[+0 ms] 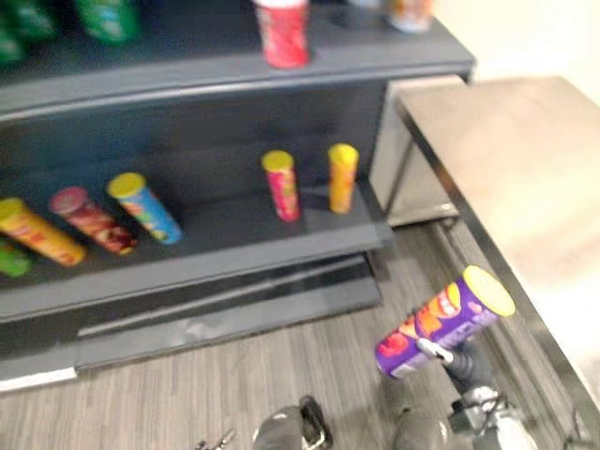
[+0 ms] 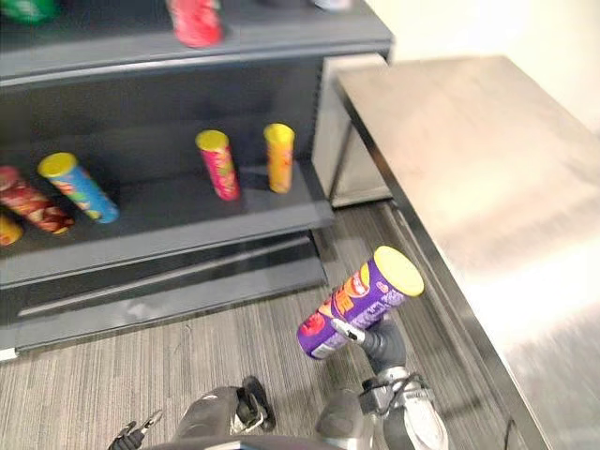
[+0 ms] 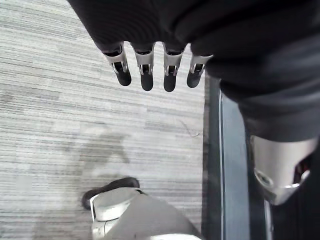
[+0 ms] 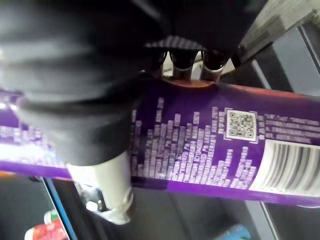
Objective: Put the gum and the chips on the shelf.
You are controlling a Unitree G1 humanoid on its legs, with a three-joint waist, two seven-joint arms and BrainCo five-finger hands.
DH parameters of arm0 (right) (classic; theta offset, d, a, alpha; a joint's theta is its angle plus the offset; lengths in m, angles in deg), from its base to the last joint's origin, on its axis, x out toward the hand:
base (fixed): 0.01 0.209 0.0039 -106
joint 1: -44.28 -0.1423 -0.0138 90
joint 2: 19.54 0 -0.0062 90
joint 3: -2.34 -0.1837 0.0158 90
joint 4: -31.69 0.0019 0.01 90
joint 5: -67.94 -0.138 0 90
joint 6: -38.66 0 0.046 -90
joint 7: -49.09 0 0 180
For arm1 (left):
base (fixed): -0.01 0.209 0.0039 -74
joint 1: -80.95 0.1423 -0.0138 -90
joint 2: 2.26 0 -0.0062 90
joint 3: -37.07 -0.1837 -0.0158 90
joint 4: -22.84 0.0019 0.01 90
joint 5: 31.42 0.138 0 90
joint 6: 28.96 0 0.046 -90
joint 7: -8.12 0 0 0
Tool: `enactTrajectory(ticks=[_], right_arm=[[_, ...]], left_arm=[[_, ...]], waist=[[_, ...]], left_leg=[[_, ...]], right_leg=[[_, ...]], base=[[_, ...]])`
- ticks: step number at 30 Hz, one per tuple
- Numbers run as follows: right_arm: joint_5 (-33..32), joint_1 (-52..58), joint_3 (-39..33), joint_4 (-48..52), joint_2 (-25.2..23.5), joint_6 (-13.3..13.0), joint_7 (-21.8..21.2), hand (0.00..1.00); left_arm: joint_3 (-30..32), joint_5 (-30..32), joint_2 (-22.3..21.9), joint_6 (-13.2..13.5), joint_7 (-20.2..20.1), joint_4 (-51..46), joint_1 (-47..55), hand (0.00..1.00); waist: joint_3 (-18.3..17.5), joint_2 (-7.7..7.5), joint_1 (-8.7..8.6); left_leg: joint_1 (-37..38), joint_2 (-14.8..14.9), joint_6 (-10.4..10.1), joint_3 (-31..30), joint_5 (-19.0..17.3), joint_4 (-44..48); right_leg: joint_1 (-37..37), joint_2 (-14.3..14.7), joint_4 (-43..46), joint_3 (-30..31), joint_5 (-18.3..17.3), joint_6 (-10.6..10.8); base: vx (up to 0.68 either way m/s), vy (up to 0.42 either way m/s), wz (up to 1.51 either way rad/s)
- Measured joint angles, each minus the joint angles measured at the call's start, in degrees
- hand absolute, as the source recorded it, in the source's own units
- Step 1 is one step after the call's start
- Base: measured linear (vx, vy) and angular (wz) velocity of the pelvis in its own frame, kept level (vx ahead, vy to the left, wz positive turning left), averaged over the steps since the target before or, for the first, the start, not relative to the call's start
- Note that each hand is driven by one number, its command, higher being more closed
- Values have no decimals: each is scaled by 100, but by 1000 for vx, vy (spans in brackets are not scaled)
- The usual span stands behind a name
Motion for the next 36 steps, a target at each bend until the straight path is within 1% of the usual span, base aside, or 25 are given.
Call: enactTrajectory(ticks=[1, 2, 3, 4, 5, 6, 8, 9, 10, 13, 14, 15, 16, 17, 18, 21, 24, 26, 29, 31, 33, 34, 35, 36], right_arm=[[0, 6, -6, 18, -42, 1, -21, 100], [0, 4, -25, 62, -109, 0, -22, 100], [0, 25, -27, 194, -150, 6, -21, 100], [-12, 90, -30, 388, -144, 7, -36, 100], [-13, 121, -45, 491, -137, 7, -46, 100], [-22, 146, -61, 638, -89, 7, -54, 100], [-143, 84, -111, 763, 36, 6, -68, 100], [-212, 51, -161, 811, 80, 6, -78, 100], [-241, -26, -244, 899, 101, 1, -128, 100], [-274, -205, -447, 974, 231, -49, -168, 100], [-274, -213, -483, 974, 248, -50, -171, 100], [-274, -213, -505, 974, 281, -50, -173, 100], [-274, -210, -504, 963, 292, -49, -178, 100], [-274, -210, -475, 955, 289, -49, -182, 100], [-277, -213, -355, 885, 280, -50, -252, 100], [-274, -249, 86, 531, 269, -42, -364, 100], [-207, -473, 704, -61, 220, 54, -421, 100], [-148, -838, 1150, -734, 5, 140, -415, 100], [1, -1339, 1385, -1454, -218, 210, -371, 100], [146, -1862, 1460, -1931, -268, 240, -205, 100], [893, -2857, 1544, -2443, -342, 206, 315, 100], [1140, -3132, 1546, -2589, -365, 171, 423, 100], [1579, -3718, 1543, -2976, -461, 132, 681, 100], [1803, -4244, 1494, -3373, -577, 130, 869, 100]], left_arm=[[-61, 9, 39, 5, -1, 0, -11, 0], [-159, 42, 65, 8, -5, -3, -45, 0], [-300, 61, 67, 18, -5, -15, -108, 0], [-427, 86, 71, 25, -14, -67, -173, 0], [-503, 111, 82, 33, -23, -114, -200, 0], [-622, 265, 116, 103, -71, -216, -199, 0], [-663, 406, 126, 145, -111, -278, -246, 0], [-657, 393, 133, 184, -142, -307, -245, 0], [-605, 369, 141, 218, -166, -341, -245, 0], [-486, 352, 104, 214, -182, -264, -223, 0], [-447, 374, 81, 206, -187, -245, -209, 0], [-427, 403, 42, 199, -198, -212, -176, 0], [-425, 494, 5, 195, -222, -200, -151, 0], [-425, 568, -7, 195, -245, -189, -147, 0], [-425, 635, -18, 192, -301, -174, -145, 0], [-403, 802, -11, 195, -311, -179, -148, 0], [-405, 839, -10, 147, -319, -181, -148, 0], [-405, 842, -6, 138, -316, -182, -195, 0], [-410, 846, -9, 96, -305, -179, -238, 0], [-417, 850, -10, 91, -290, -178, -290, 0], [-463, 845, -22, 90, -227, -180, -465, 0], [-466, 840, -33, 93, -190, -183, -514, 0], [-472, 818, -61, 95, -133, -186, -606, 0], [-525, 808, -107, 96, -110, -196, -634, 0]], waist=[[0, -14, -16], [-1, -16, -28], [-9, -34, -70], [-53, -149, -158], [-44, -185, -183], [-32, -248, -165], [-51, -286, -174], [-52, -243, -149], [-81, -285, -99], [-108, -274, -107], [-122, -256, -100], [-144, -229, -40], [-171, -208, -15], [-190, -194, -13], [-249, -168, -14], [-318, -174, -1], [-413, -188, 10], [-432, -188, 21], [-496, -155, 125], [-505, -151, 187], [-488, -77, 305], [-475, -53, 306], [-447, -11, 332], [-402, 58, 372]], left_leg=[[2, -37, -43, -82, 24, -12], [-37, -91, -48, -227, 17, -13], [-106, -188, -54, -411, 15, -10], [-160, -355, -57, -645, 17, 32], [-165, -427, -62, -757, 14, 95], [-153, -505, -69, -858, -12, 224], [-161, -459, -90, -1021, -30, 379], [-182, -406, -134, -1136, -47, 366], [-211, -347, -201, -1245, -32, 314], [-277, -254, -393, -1450, 84, 32], [-276, -221, -395, -1450, 87, -17], [-271, -175, -427, -1458, 100, -54], [-266, -162, -464, -1469, 125, -112], [-264, -162, -479, -1480, 142, -145], [-249, -172, -489, -1519, 179, -210], [-196, -210, -498, -1604, 257, -328], [-179, -253, -500, -1669, 387, -529], [-190, -300, -505, -1783, 553, -750], [-281, -316, -524, -1914, 695, -964], [-340, -318, -539, -1948, 797, -1091], [-631, -316, -528, -2024, 974, -1117], [-718, -316, -534, -2048, 1014, -1113], [-866, -313, -533, -2071, 1097, -1079], [-988, -301, -538, -2096, 1116, -1012]], right_leg=[[-67, 223, -285, 371, -173, 108], [-161, 532, -834, 889, -356, 243], [-209, 846, -1599, 1527, -423, 442], [-222, 902, -1970, 1845, -378, 766], [-216, 900, -2035, 1885, -342, 957], [-205, 910, -2111, 1889, -299, 1036], [12, 959, -2265, 1834, -323, 1070], [124, 1028, -2442, 1744, -320, 1068], [250, 1069, -2669, 1605, -318, 1071], [283, 1161, -2950, 1362, -239, 968], [285, 1190, -2986, 1343, -217, 933], [287, 1236, -3020, 1339, -200, 907], [291, 1254, -3029, 1329, -197, 901], [295, 1256, -3048, 1320, -191, 892], [302, 1262, -3097, 1300, -181, 875], [385, 1250, -3191, 1249, -168, 854], [405, 1232, -3322, 1210, -111, 811], [406, 1209, -3432, 1117, -59, 789], [364, 1214, -3572, 996, 36, 742], [286, 1219, -3600, 959, 78, 723], [4, 1247, -3601, 927, 177, 697], [-78, 1253, -3591, 910, 200, 679], [-248, 1259, -3554, 885, 240, 660], [-335, 1275, -3545, 870, 265, 667]], base=[[169, 47, 100], [161, 33, 83], [191, 5, 122], [169, -33, 129], [201, -96, 126], [175, -113, 88], [202, -163, 88], [200, -196, 68], [147, -200, 41], [72, -173, 29], [46, -106, 7], [54, -110, -1], [46, -95, 0], [60, -78, 7], [57, -47, 10], [51, -27, 16], [8, -15, 13], [-31, -27, 25], [-62, -39, 23], [-53, -33, 13], [-90, -27, 12], [-71, -15, 19], [-47, -9, 18], [-41, -7, 12]])
